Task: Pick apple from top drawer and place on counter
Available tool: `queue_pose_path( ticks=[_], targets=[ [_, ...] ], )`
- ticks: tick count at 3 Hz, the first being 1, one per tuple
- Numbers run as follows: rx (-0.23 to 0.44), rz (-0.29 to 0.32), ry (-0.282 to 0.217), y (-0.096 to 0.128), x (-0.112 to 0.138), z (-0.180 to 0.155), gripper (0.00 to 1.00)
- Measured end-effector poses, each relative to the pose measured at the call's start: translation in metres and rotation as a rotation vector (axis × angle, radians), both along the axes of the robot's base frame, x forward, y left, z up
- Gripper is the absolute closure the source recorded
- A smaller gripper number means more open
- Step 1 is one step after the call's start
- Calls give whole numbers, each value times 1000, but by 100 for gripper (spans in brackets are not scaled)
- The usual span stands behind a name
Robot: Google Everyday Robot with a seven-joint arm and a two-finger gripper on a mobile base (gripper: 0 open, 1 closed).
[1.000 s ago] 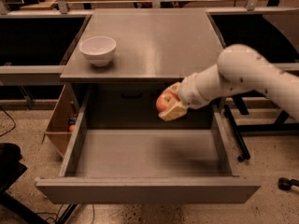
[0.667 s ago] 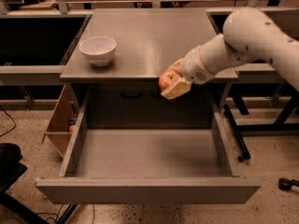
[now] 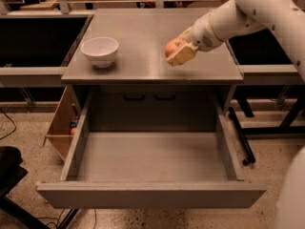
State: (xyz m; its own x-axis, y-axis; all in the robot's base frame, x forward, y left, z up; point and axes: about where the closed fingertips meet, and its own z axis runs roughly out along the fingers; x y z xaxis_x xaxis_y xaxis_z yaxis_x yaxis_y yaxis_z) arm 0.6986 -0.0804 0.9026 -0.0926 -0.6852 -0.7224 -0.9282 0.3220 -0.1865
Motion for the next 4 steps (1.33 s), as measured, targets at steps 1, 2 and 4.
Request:
queue_pose_path(
  ticks=[1, 2, 4],
  targets=[
    [85, -85, 0, -4, 51, 7, 100],
    [144, -218, -1, -10, 108, 2, 100],
    [182, -431, 45, -33, 161, -36, 100]
  ],
)
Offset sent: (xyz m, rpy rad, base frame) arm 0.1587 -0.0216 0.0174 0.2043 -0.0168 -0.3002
